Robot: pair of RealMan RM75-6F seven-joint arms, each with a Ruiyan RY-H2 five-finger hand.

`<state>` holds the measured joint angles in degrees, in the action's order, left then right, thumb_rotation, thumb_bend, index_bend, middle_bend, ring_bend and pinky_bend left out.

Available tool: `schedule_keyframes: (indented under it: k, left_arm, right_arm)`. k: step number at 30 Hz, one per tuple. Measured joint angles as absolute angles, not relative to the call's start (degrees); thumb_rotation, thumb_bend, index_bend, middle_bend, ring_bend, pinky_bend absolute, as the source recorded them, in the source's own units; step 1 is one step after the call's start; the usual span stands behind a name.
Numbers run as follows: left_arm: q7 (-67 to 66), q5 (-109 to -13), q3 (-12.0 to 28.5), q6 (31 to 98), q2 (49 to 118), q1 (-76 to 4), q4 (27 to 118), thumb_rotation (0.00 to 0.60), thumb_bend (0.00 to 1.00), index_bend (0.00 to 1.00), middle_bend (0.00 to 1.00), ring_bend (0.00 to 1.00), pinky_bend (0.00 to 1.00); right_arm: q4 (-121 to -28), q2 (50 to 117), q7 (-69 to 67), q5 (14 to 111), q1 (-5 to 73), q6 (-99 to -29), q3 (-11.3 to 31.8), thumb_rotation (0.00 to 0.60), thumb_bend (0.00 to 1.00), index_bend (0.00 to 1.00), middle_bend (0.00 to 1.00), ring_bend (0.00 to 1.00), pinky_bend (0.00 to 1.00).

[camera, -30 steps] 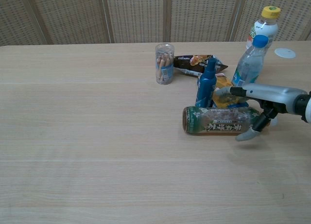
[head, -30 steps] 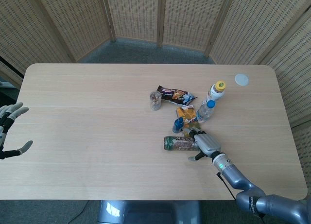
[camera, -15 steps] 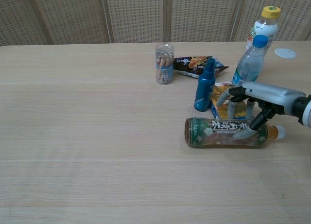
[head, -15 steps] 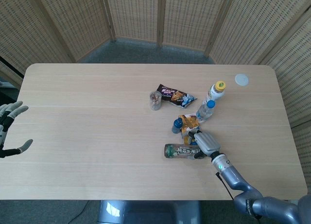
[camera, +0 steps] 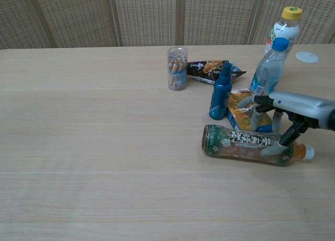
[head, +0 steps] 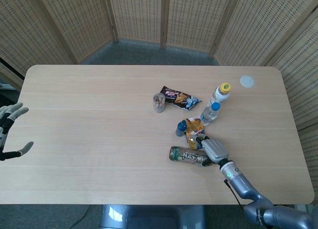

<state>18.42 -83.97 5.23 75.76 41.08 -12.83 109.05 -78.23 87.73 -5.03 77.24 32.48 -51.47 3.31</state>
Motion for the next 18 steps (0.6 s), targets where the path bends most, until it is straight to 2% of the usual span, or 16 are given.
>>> schedule_keyframes:
  k: [2, 7, 18]
  left_arm:
    - [18.44, -84.06, 5.27, 75.78, 41.17, -12.88, 108.99, 0.6, 0.33, 0.13, 0.06, 0.0, 0.0]
    - [18.68, -84.05, 5.37, 76.19, 40.93, -12.72, 108.84, 0.6, 0.33, 0.13, 0.06, 0.0, 0.0]
    - [19.72, -84.11, 5.33, 77.14, 40.71, -12.01, 108.3, 0.6, 0.33, 0.13, 0.06, 0.0, 0.0]
  right_arm:
    - [-78.99, 87.48, -3.54, 77.17, 32.3, -51.65, 3.0, 0.6, 0.14, 0.01, 0.3, 0.04, 0.36]
    - [-79.24, 88.03, -0.26, 77.32, 31.8, -52.65, 2.27, 0.6, 0.15, 0.0, 0.22, 0.0, 0.28]
    - [-77.14, 91.08, 3.36, 78.68, 30.86, -54.33, 0.84, 0.6, 0.15, 0.0, 0.22, 0.0, 0.28]
